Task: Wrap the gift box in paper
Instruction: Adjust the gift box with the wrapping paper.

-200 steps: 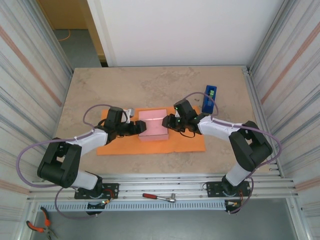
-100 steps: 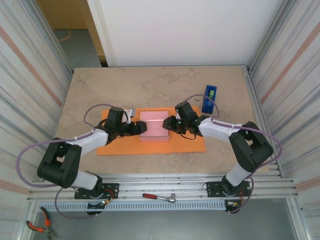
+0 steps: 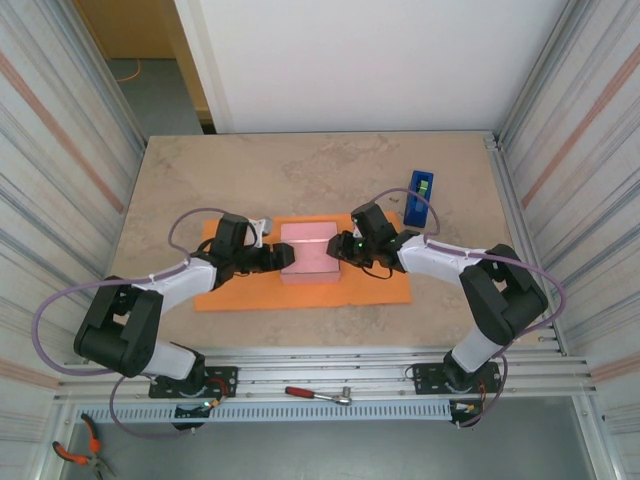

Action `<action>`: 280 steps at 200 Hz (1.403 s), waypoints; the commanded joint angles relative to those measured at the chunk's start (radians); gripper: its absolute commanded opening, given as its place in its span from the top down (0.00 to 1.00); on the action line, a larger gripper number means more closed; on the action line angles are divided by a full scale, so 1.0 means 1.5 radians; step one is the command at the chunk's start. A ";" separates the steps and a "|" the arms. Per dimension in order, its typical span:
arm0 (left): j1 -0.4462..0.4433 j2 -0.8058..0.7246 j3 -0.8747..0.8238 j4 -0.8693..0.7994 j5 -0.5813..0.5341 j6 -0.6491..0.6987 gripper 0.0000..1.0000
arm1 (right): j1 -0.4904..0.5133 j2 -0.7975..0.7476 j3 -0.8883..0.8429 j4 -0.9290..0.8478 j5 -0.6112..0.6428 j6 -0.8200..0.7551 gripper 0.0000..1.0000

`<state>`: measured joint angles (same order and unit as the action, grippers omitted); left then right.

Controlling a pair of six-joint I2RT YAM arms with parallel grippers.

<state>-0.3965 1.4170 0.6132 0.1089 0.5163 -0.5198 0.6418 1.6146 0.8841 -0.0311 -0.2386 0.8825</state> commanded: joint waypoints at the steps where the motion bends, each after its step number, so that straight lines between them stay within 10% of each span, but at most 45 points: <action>1: -0.012 -0.017 0.010 0.026 0.040 0.011 0.35 | -0.002 -0.019 0.005 0.002 -0.007 -0.003 0.61; 156: -0.012 -0.007 0.017 0.001 0.020 0.015 0.29 | 0.008 -0.022 -0.027 0.018 -0.001 0.014 0.59; 280: -0.006 -0.160 0.054 -0.107 -0.121 0.042 0.01 | -0.116 -0.292 -0.158 -0.162 0.080 -0.014 0.24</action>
<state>-0.4080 1.2469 0.6613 0.0105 0.4137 -0.4923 0.5182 1.2621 0.7216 -0.1394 -0.1719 0.8791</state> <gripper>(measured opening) 0.986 0.733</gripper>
